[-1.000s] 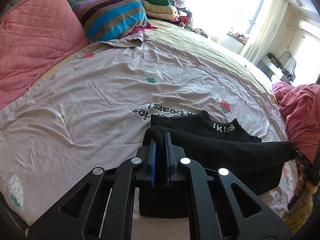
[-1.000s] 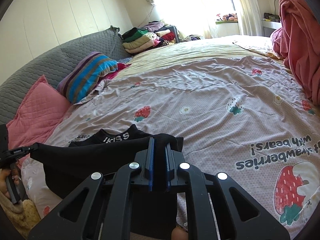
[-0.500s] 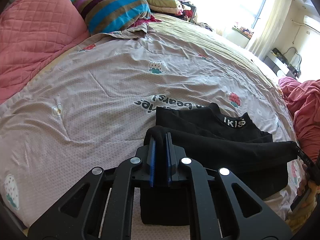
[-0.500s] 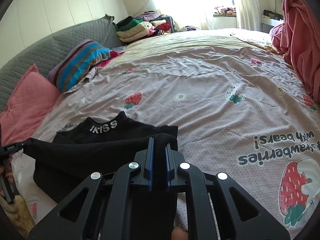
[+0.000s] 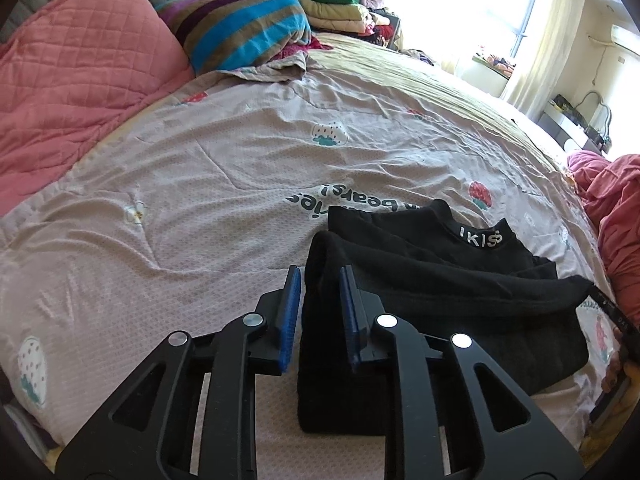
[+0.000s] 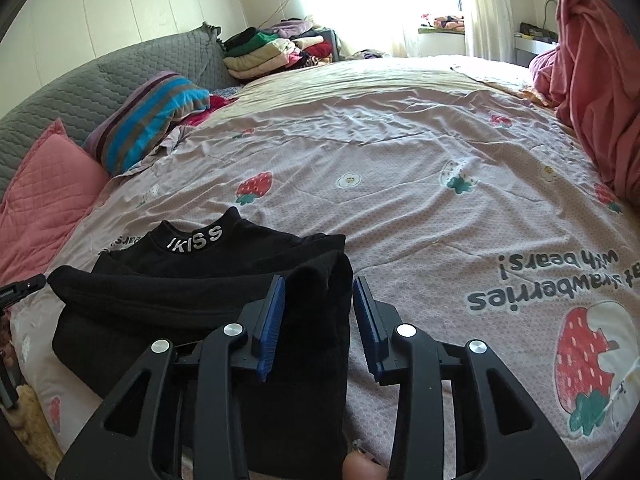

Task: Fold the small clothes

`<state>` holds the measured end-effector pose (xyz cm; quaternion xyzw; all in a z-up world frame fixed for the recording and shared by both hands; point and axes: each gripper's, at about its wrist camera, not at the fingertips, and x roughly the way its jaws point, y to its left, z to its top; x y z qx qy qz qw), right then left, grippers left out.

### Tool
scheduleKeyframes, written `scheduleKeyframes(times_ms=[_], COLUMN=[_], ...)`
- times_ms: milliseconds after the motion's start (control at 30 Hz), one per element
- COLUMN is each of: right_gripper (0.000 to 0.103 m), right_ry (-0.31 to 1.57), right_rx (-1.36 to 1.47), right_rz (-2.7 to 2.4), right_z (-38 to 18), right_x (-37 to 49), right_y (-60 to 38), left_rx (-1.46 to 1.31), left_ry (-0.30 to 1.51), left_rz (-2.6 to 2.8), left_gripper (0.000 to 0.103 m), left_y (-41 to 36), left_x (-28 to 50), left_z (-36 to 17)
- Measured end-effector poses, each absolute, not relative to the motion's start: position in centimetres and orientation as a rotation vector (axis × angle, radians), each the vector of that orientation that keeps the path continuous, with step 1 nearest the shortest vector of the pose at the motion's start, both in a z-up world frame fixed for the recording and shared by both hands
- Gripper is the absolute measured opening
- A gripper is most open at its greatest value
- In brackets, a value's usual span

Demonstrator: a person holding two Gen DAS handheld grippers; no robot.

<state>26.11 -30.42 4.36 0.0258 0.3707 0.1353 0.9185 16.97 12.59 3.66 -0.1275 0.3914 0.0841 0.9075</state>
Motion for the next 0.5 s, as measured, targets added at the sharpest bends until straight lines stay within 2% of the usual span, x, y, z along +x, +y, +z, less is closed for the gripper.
scheduleKeyframes(times_ms=[200, 367, 500], right_gripper=[0.035, 0.029, 0.028], right_ry=[0.716, 0.716, 0.725], right_rx=[0.013, -0.029, -0.099], right_rz=[0.304, 0.355, 0.399], right_z=[5.2, 5.3, 4.9], right_x=[23.1, 20.9, 19.5], right_y=[-29.7, -28.3, -26.4], left_rx=[-0.218, -0.186, -0.153], left_ry=[0.779, 0.789, 0.815], left_rz=[0.154, 0.122, 0.106], left_gripper=[0.012, 0.013, 0.012], left_y=[11.0, 9.4, 8.1], left_x=[15.3, 14.3, 14.3], left_z=[4.2, 3.8, 2.8])
